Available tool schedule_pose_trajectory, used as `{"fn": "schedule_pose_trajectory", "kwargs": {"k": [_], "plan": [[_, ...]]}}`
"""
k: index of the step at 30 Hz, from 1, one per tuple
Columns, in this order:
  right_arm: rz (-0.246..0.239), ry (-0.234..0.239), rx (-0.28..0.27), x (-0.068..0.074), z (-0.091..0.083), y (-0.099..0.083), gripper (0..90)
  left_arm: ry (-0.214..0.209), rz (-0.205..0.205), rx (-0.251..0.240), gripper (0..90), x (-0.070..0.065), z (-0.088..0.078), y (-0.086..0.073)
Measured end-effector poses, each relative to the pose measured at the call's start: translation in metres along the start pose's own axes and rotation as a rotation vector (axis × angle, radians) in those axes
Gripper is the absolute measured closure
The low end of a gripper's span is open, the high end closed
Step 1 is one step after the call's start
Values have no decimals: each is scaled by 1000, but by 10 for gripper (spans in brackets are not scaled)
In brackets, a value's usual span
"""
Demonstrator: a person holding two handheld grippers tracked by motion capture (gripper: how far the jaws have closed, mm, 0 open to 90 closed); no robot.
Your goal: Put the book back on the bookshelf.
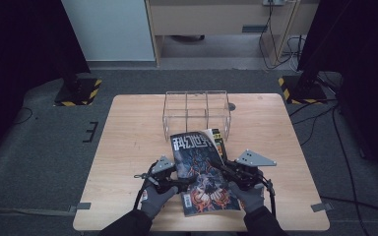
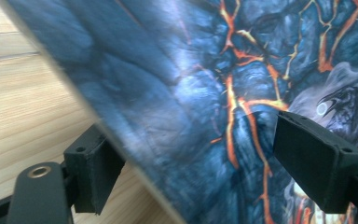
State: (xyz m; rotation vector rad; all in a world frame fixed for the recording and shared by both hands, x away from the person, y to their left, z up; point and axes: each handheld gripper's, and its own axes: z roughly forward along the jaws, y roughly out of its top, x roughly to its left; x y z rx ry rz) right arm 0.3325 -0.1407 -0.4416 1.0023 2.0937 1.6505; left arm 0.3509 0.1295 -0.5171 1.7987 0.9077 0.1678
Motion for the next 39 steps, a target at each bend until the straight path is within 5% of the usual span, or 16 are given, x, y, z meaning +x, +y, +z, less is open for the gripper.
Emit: {"fn": "schedule_pose_trajectory", "kwargs": {"k": [16, 30, 39], "plan": [[3, -2, 0, -2, -1, -1, 829, -23, -14, 8, 192, 0, 8, -1], [10, -16, -15, -8, -4, 0, 829, -12, -18, 13, 421, -3, -3, 7], [18, -9, -46, -11, -9, 1, 829, -29, 3, -47, 544, -5, -12, 13]]}}
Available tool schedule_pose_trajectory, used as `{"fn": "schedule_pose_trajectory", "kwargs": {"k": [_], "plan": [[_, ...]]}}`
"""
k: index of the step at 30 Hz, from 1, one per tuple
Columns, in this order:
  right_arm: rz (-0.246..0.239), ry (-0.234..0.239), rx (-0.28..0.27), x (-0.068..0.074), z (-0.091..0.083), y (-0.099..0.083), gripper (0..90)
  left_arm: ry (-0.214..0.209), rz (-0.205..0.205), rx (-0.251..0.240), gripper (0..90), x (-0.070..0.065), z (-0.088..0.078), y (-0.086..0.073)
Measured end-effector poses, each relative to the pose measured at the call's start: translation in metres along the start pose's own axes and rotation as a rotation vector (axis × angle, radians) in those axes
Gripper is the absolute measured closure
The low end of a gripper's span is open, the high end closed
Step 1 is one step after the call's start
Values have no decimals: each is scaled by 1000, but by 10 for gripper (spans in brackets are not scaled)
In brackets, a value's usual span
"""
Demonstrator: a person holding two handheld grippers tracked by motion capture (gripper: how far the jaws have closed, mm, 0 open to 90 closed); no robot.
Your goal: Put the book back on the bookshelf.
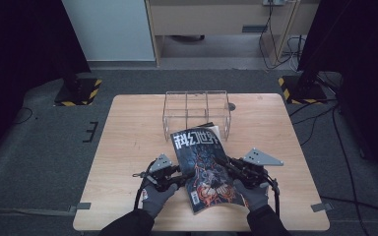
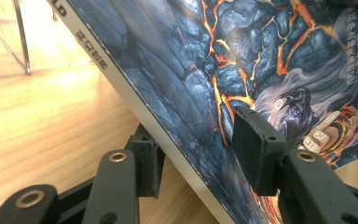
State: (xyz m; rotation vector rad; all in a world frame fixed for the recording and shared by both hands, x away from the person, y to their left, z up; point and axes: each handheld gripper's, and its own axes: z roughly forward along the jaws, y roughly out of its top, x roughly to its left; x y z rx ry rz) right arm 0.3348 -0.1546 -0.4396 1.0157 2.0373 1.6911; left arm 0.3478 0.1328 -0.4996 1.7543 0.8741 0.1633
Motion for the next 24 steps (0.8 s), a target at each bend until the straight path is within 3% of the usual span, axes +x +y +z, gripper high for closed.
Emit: {"fn": "schedule_pose_trajectory", "kwargs": {"k": [5, 8, 14, 17, 24], "plan": [[-7, 5, -8, 0, -1, 0, 829, -23, -34, -11, 510, 0, 1, 1], [-4, 9, -17, 0, -2, 0, 829, -32, -33, -25, 506, 1, -2, 5], [-3, 38, -48, 2, -5, 5, 830, -25, 6, -69, 581, -3, -11, 17], [-30, 34, -42, 6, -3, 5, 829, -19, 22, -56, 625, -6, -14, 18], [-22, 9, -21, 0, -2, 1, 828, -33, 34, -43, 693, -10, -15, 20]]}}
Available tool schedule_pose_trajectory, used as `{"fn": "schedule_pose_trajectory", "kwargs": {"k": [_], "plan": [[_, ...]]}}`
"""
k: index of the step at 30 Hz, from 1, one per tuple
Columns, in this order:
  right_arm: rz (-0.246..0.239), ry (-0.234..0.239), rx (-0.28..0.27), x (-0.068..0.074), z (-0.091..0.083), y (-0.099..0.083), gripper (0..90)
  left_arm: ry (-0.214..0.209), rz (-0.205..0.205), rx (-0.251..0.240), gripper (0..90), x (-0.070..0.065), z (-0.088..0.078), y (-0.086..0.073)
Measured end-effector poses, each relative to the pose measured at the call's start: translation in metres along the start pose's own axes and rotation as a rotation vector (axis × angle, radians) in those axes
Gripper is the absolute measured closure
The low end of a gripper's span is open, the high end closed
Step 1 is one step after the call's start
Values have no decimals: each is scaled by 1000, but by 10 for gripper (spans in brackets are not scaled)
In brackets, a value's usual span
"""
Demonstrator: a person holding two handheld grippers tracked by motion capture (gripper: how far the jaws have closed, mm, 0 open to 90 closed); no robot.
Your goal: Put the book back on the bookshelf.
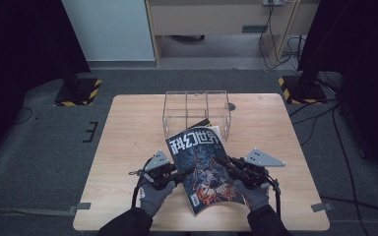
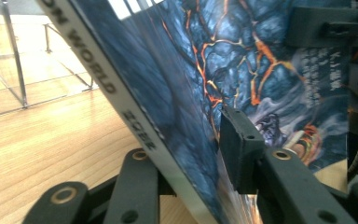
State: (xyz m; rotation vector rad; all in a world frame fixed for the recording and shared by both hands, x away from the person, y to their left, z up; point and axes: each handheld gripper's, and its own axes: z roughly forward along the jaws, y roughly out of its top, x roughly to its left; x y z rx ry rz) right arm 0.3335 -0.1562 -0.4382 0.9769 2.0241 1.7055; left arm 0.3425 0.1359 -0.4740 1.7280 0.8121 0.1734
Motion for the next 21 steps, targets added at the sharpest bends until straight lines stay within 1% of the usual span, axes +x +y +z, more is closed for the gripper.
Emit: {"fn": "schedule_pose_trajectory", "kwargs": {"k": [6, 9, 14, 19, 21], "plan": [[0, -23, 14, -1, 1, -2, 825, -4, 12, 6, 731, -4, -2, 3], [-2, -35, 24, -3, 0, -3, 820, -3, 29, 9, 738, -7, -3, 4], [10, -50, 25, -6, -1, -2, 806, -5, 54, 9, 759, -12, -5, 8], [19, -63, 20, -11, -3, -1, 771, -15, 68, 3, 778, -16, -6, 11], [25, -66, 22, -13, -4, -1, 753, -16, 80, 1, 784, -19, -7, 13]]}}
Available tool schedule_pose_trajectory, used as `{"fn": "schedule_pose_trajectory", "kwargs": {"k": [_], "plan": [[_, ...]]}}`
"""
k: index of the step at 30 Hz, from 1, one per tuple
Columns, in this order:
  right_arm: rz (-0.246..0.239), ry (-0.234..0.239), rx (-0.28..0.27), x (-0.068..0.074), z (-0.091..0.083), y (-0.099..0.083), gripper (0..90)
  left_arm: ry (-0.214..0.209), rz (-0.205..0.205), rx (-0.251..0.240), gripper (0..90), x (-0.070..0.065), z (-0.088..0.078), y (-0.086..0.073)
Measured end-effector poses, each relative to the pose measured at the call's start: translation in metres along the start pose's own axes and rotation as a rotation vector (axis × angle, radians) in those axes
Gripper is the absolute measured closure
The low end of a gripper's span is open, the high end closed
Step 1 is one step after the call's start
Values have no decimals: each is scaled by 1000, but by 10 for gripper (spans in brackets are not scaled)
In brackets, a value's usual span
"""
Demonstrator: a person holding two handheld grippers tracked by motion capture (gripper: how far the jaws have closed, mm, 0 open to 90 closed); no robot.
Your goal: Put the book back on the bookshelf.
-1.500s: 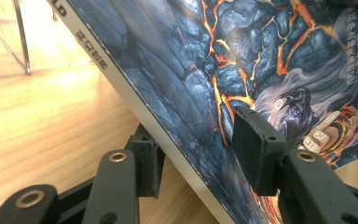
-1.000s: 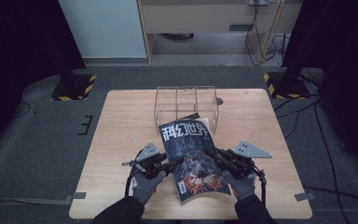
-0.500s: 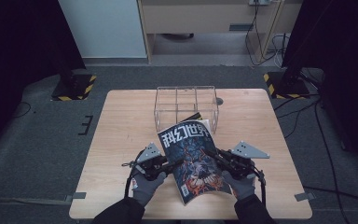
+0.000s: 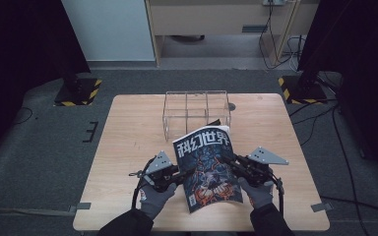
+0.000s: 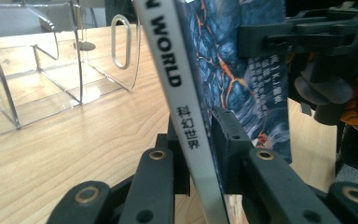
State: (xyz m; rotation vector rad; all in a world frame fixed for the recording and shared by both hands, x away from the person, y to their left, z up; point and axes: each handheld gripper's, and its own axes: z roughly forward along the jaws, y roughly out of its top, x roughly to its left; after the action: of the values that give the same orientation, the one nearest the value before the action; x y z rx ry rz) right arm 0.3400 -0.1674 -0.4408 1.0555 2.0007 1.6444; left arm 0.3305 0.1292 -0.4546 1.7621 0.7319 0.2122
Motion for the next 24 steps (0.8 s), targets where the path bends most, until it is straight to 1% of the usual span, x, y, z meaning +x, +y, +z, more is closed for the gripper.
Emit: {"fn": "schedule_pose_trajectory", "kwargs": {"k": [4, 9, 11, 14, 17, 18, 21, 24], "plan": [[9, -9, 0, -3, 0, -1, 695, -7, 14, -4, 795, -2, -2, 3], [1, -27, -10, -8, 1, -2, 567, -20, 21, -10, 803, -4, -2, 4], [7, -37, -16, -10, 1, -1, 522, -24, 27, -13, 806, -6, -2, 4], [-1, -51, -28, -13, 1, -1, 457, -32, 51, -9, 809, -8, -2, 5], [-10, -72, -31, -16, 1, -3, 428, -41, 66, -6, 814, -11, -1, 6], [-15, -78, -35, -17, 1, -3, 428, -37, 72, -4, 813, -12, -1, 7], [-18, -100, -36, -21, -2, -3, 422, -31, 71, -1, 808, -11, -2, 7], [-7, -118, -36, -25, -3, -4, 425, -28, 67, -5, 810, -9, -4, 8]]}}
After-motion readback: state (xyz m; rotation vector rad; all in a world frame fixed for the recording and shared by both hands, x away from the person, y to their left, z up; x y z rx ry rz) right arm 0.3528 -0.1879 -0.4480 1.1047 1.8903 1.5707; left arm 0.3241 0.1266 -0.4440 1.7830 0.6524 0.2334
